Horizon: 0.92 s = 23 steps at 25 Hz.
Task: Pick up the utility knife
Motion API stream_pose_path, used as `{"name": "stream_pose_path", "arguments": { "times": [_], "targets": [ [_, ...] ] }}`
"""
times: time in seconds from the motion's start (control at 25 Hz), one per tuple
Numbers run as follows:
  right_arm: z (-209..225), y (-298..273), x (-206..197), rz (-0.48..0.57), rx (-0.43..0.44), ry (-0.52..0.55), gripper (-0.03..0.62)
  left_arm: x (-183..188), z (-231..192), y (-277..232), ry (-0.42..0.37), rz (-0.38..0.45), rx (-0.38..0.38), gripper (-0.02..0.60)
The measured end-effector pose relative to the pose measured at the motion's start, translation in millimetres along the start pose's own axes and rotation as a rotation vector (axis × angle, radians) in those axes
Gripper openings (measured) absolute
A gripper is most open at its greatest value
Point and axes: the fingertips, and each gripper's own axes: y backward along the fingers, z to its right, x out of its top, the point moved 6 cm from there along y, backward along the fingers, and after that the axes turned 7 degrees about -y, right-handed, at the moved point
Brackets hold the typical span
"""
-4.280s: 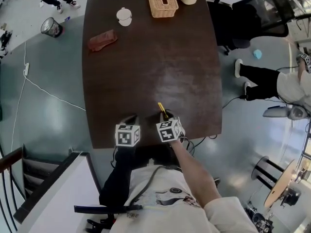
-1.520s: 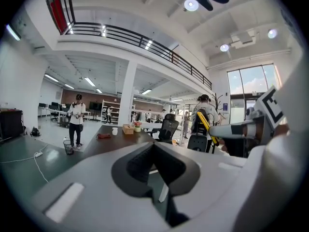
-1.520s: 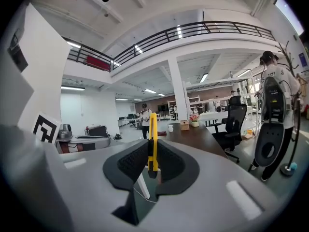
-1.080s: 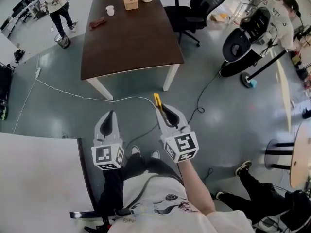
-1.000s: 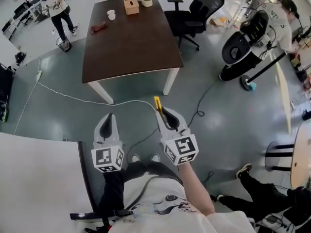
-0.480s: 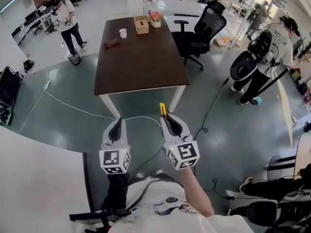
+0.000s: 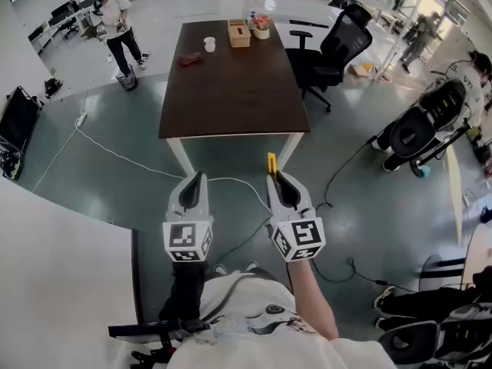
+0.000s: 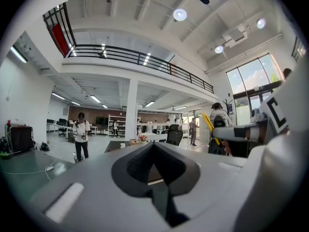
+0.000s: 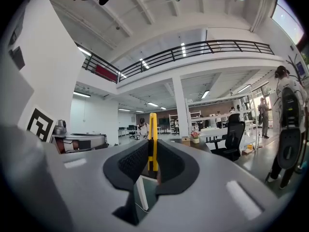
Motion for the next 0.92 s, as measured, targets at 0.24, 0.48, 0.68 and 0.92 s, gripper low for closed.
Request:
{"name": "stream_pose_path", "arguments": {
  "times": [0.24, 0.48, 0.68, 0.92],
  "targets": [
    [-1.3, -3.9, 2.1, -0.005, 0.017, 0.014, 0.052, 0.6, -0.5, -1.7, 0.005, -0.002, 0.009, -0.003],
    [-0.3, -5.4, 2.2, -0.012, 0.015, 0.015, 0.052, 0.4, -3.3, -3.3, 0.007, -0.007, 0.009, -0.003],
    [2.9, -6.9, 1.6, -0.01, 0.015, 0.019, 0.052, 0.6, -1.4, -7.5, 0.006, -0.001, 0.006, -0.003],
    [4.1, -11.7, -0.9, -0.011, 0.017, 0.022, 0.052, -0.9, -2.5, -12.7, 0.005, -0.001, -0.001, -0.003]
  ]
}}
